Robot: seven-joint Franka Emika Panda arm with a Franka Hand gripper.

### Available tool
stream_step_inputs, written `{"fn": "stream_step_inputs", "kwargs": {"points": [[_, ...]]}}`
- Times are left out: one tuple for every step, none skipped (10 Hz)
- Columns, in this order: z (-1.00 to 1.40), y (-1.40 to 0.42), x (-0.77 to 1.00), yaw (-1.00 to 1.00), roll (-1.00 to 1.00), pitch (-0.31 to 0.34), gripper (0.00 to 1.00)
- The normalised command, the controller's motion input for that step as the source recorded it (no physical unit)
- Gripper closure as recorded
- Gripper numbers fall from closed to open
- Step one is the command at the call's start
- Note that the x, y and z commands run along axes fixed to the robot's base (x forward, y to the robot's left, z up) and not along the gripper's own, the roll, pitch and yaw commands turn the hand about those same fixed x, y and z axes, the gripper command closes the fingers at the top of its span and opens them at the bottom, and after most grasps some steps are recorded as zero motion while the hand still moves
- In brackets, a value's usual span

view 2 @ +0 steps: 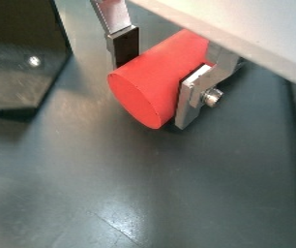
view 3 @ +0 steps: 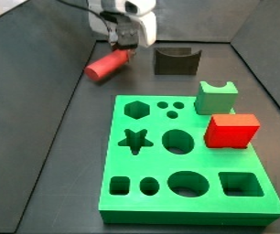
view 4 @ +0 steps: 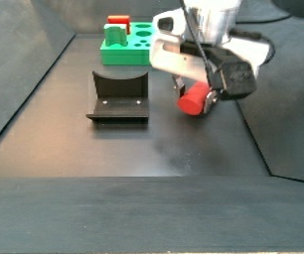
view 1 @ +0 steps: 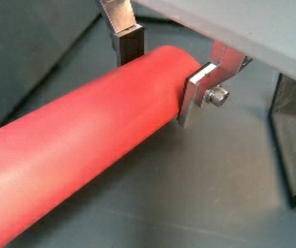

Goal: Pick up the oval object. Move up. Place the oval object on the fixture. Regrasp the oval object. Move to above the board. Insert the oval object.
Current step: Move up, then place the oval object on the fixture.

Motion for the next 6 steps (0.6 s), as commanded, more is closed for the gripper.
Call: {"fn": "stream_step_inputs", "kwargs": {"points": [[0.53, 0.02, 0.0, 0.02, 0.03, 0.057, 1.0], [0.39, 0.01, -0.01, 0.01, 0.04, 0.051, 1.0], [0.24, 0.01, -0.02, 0.0, 0.05, 0.041, 1.0], [1.0, 0.0, 0.0, 0.0, 0.0, 0.0, 1.0], [1.0, 0.0, 0.01, 0.0, 0.0, -0.005, 1.0], [1.0, 0.0, -0.01, -0.01, 0.01, 0.025, 1.0]]}}
